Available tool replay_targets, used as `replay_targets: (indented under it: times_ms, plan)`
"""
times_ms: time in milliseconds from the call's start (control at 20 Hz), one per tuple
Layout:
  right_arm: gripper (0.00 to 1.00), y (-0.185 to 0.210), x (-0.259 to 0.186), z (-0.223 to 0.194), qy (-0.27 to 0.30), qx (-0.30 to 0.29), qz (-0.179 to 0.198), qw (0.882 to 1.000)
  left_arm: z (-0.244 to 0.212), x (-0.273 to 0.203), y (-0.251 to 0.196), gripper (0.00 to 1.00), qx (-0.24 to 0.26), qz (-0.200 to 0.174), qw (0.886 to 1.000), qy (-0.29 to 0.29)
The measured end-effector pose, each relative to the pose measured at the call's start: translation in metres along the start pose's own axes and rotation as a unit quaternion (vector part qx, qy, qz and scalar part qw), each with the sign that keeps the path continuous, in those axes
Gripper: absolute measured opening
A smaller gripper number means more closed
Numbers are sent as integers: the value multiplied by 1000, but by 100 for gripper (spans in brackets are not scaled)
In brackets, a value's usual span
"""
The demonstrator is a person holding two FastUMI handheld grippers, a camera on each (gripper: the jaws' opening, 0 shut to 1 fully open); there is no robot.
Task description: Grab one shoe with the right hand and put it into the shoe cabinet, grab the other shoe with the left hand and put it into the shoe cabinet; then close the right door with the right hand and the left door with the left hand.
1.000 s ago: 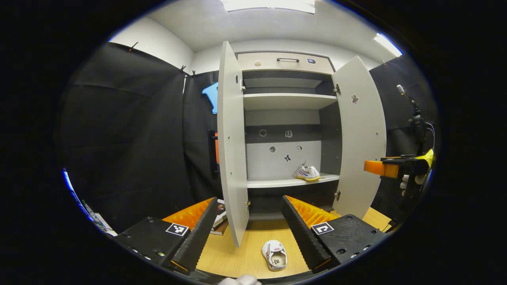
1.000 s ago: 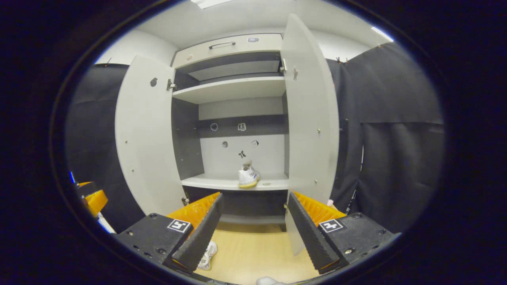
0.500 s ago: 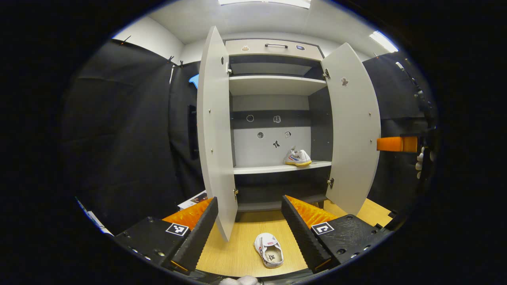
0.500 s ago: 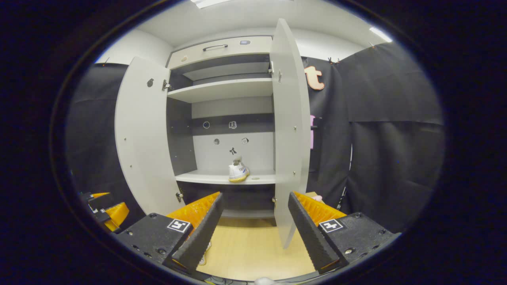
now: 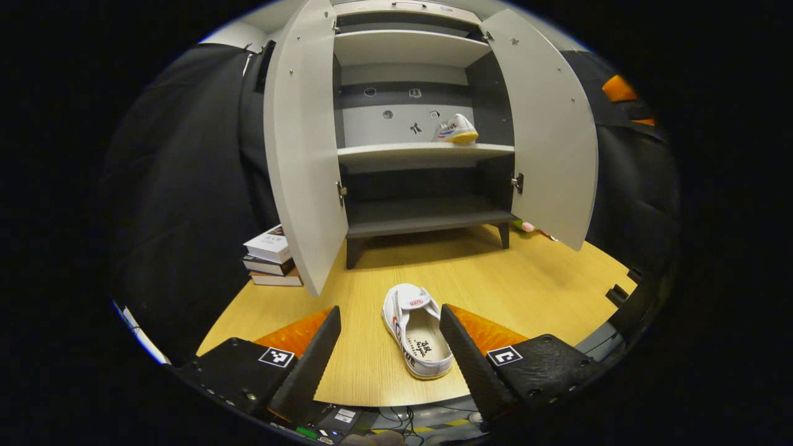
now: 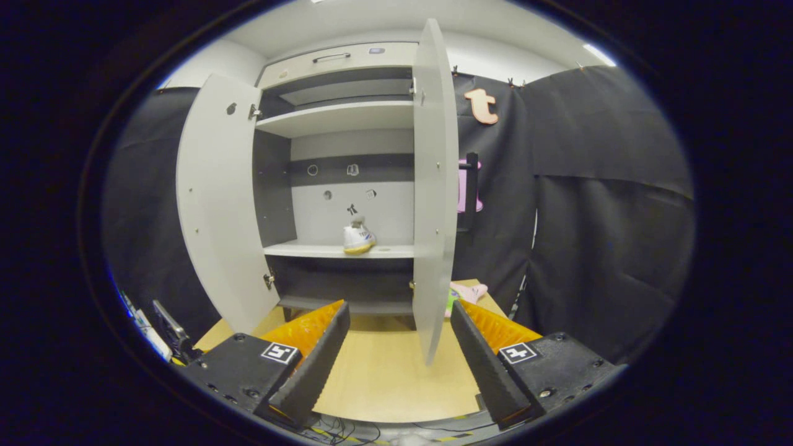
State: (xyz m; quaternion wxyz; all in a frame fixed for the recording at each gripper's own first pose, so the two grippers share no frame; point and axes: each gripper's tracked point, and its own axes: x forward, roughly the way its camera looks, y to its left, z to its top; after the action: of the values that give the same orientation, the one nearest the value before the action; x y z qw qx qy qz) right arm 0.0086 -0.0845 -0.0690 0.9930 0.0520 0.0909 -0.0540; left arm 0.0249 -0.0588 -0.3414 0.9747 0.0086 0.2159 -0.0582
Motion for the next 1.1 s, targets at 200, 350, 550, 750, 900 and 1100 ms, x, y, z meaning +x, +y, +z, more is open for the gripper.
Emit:
replay_targets:
  times_ms: [200,350,550,750,900,1100]
  plan:
    - [100,-2,2,-7,16,-6,-7,1000,-32,39,-2,96,6,-11,999,33]
    - [100,-1,10,-9,27,-14,-11,999,-44,70,5,97,8,-8,998,55]
    - [100,1,21,-17,45,-22,-14,999,-61,112,12,96,10,1,997,82]
    - [100,-1,32,-24,57,-29,-19,998,-59,145,7,83,19,-9,997,76]
    - [100,0,38,-27,62,-34,-15,997,-59,163,-2,73,17,-22,996,79]
    - [100,2,41,-23,54,-51,-10,997,-60,172,9,47,25,8,996,84]
